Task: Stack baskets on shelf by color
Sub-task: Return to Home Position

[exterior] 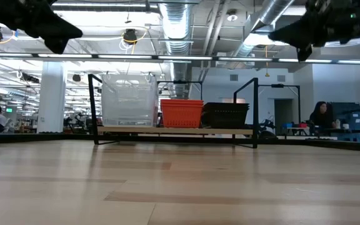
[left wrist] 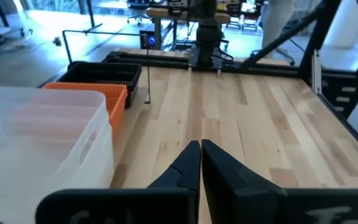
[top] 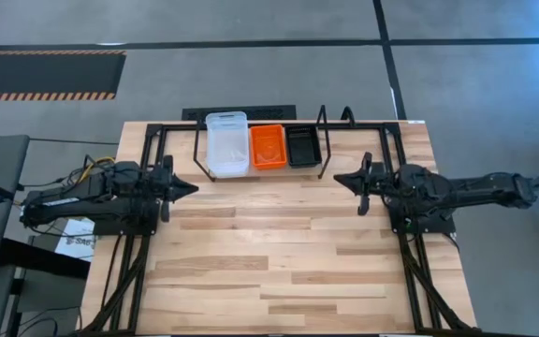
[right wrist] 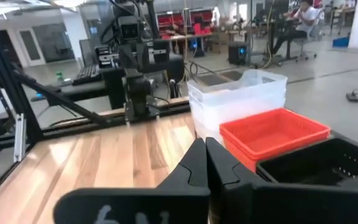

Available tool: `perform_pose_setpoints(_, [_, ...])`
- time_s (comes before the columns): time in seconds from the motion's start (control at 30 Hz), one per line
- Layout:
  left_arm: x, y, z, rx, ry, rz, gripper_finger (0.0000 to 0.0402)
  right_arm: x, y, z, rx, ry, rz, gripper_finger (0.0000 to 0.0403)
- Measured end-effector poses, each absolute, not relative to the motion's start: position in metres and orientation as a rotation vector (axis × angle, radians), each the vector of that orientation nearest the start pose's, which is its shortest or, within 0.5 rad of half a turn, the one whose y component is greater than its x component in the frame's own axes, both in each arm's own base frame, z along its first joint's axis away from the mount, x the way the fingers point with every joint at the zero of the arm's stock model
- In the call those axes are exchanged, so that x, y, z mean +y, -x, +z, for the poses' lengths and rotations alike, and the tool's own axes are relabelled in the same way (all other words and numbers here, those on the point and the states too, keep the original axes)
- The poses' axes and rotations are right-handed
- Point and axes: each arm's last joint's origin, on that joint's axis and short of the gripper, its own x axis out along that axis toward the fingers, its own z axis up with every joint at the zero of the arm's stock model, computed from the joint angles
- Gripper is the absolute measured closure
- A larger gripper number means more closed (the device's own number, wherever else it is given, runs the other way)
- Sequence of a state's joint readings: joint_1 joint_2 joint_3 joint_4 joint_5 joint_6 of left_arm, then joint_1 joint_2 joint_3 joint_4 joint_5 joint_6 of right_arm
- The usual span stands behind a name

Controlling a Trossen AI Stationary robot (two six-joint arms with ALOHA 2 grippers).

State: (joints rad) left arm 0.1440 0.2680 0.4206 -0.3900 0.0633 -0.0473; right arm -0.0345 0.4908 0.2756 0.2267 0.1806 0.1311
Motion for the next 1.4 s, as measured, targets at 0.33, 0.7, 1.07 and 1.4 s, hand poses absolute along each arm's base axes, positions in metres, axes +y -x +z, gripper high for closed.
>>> perform_pose_setpoints(0.33, [0.01, -0.104, 0.211, 0.107, 0.04, -0.02, 0.0401, -0.011, -0.134, 0.214, -0.102, -0.102, -0.219, 0.0403])
perform_pose_setpoints(0.7, [0.016, -0.103, 0.165, 0.158, 0.095, 0.156, 0.0401, -0.023, -0.138, 0.207, -0.048, -0.134, -0.284, 0.0403])
perform_pose_setpoints(1.07, [0.017, -0.103, 0.16, 0.152, 0.08, 0.218, 0.0401, -0.039, -0.152, 0.191, 0.057, -0.083, -0.364, 0.0403])
perform_pose_setpoints(1.4, [0.019, -0.103, 0.161, 0.132, 0.173, 0.28, 0.0401, -0.047, -0.137, 0.169, -0.081, -0.1, -0.379, 0.04])
